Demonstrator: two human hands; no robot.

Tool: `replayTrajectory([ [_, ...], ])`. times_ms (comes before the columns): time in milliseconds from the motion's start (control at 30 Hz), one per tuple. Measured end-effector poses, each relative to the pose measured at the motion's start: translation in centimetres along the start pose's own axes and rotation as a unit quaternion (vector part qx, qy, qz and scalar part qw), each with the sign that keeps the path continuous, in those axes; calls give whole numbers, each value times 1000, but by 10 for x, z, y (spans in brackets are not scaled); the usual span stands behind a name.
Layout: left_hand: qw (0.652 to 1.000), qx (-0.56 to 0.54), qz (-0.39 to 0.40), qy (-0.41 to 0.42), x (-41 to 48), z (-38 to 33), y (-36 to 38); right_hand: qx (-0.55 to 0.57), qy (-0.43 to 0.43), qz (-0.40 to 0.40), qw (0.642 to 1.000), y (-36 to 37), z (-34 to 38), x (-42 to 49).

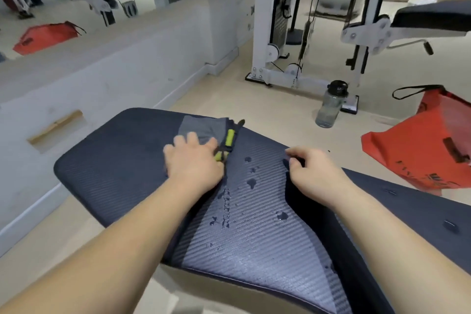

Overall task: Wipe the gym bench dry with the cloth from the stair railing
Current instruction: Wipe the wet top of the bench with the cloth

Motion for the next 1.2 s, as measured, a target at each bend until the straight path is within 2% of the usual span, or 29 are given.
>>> replayTrajectory([
  [133,981,-22,-35,189,-40,-67,7,33,-2,-28,999,-4,-4,4],
  [200,972,-50,-28,227,-34,-59,7,38,-5,-30,999,-6,-4,2],
  [267,980,-66,-17,188,-11,-36,6,31,-1,-28,999,-8,-6,-1],
  [333,992,-64,-12,109,7,-15,6,24,3,-18,1000,-9,-11,-2],
  [400,996,-80,-17,44,4,-15,8,24,3,-3,1000,-8,-15,-4],
  [433,995,-89,-20,39,-5,-21,8,25,1,1,1000,-7,-16,-5],
  [500,991,-100,-27,81,-34,-36,10,23,-5,4,1000,-5,-13,-5],
  [600,971,-79,-36,224,-90,-32,13,11,-25,1,1000,-1,-4,-5],
  [667,966,-66,-16,248,-95,-5,16,3,-38,5,999,2,1,-7],
  [733,983,-58,-34,170,-79,31,20,-8,-50,12,999,4,7,-11],
  [800,995,-86,-42,33,-68,56,24,-20,-60,20,998,7,13,-16],
  [867,994,-91,-46,-33,-78,51,26,-28,-70,25,997,9,20,-20],
  [900,995,-82,-51,-29,-90,41,26,-33,-77,27,996,11,24,-22],
  [967,995,-74,-50,39,-124,20,26,-42,-91,36,994,15,32,-24],
  [1033,988,-77,-11,136,-155,15,28,-46,-100,42,993,19,40,-26],
  [1100,980,-72,30,182,-154,34,25,-45,-104,49,992,22,45,-28],
  [1133,982,-66,35,174,-147,47,25,-44,-105,55,992,22,47,-30],
  [1200,993,-65,32,97,-129,67,25,-46,-109,65,991,22,49,-34],
])
Point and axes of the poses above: each hand's wrist, its own x-axis towards the middle knuckle, its own y-axis out of the palm, z = x × y, the point moved 4 cm from there along x, towards the middle knuckle, and after that the axes turned 3 degrees about z, right-handed, at the moved point
